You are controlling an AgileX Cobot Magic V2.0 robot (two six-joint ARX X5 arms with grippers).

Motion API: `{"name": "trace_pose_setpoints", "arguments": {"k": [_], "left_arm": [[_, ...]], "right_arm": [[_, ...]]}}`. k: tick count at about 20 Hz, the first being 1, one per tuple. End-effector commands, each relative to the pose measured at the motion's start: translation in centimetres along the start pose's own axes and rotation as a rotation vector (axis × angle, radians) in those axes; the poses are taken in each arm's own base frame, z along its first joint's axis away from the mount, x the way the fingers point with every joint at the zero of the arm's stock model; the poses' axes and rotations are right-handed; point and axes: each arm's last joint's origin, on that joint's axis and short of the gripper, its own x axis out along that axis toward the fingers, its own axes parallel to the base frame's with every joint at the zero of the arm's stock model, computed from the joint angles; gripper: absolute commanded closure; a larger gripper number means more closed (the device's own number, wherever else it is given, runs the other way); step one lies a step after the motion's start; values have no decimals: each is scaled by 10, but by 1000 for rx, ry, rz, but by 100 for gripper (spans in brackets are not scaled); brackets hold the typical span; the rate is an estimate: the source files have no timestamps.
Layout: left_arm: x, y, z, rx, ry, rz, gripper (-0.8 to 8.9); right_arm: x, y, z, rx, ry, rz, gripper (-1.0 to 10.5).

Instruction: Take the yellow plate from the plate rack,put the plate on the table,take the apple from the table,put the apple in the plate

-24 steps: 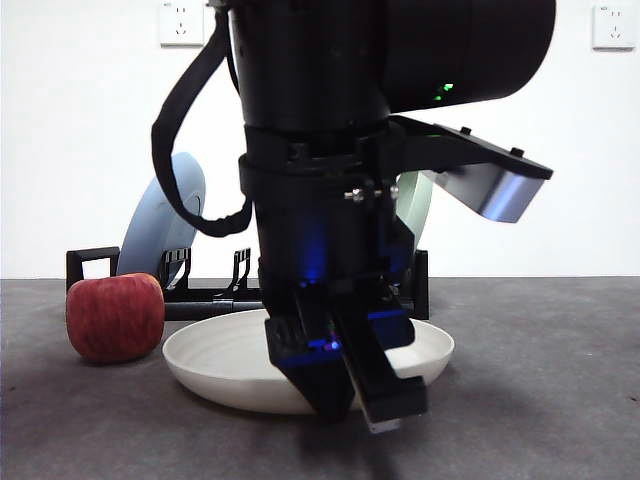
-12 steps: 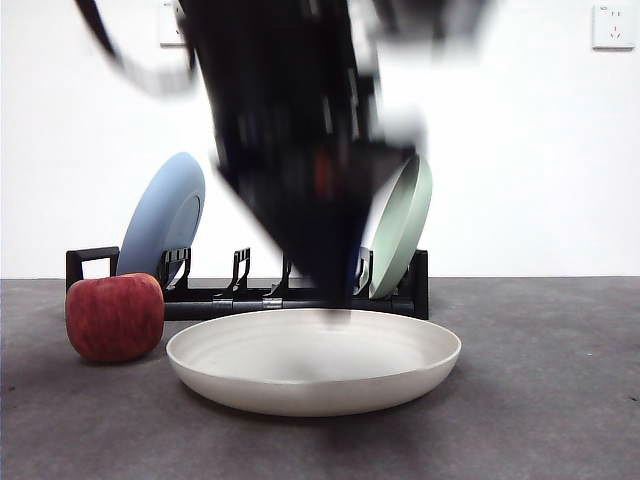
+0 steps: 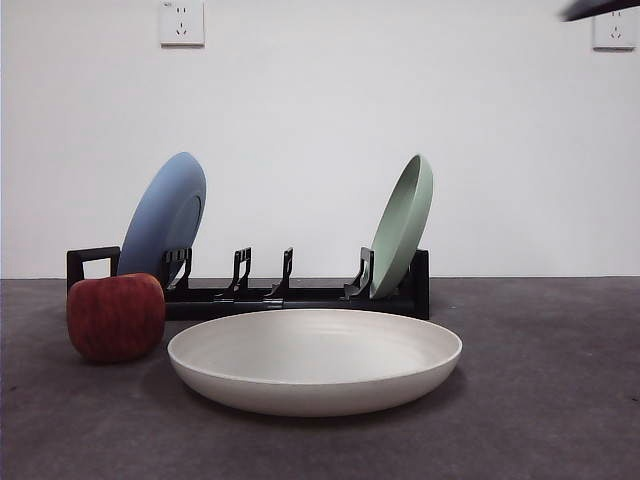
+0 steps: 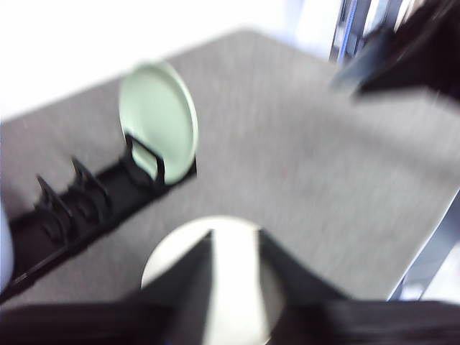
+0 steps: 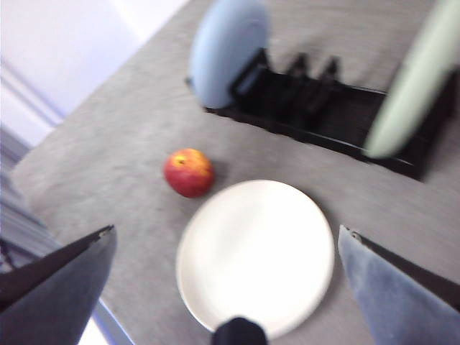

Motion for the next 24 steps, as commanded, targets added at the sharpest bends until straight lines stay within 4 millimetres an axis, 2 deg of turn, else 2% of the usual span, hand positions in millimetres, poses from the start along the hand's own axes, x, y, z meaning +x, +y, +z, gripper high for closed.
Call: {"name": "trace_pose_setpoints", "arguments": {"k": [1, 8, 17, 22, 24], "left_arm": [[-15, 6, -1, -56, -39, -1, 821], [-36, 17, -11, -138, -43, 89, 821], [-38, 19, -17, -151, 6, 112, 820], [-43, 21, -21, -144, 25, 116, 820], [-49, 23, -24, -137, 41, 120, 821]], "right_arm": [[25, 6, 9, 1, -1, 48, 383], [104, 30, 26, -90, 64, 92, 379], [211, 61, 60, -190, 207, 112, 376], [264, 68, 59, -233, 321, 96, 366], [292, 72, 53, -259, 373, 76, 307]]}}
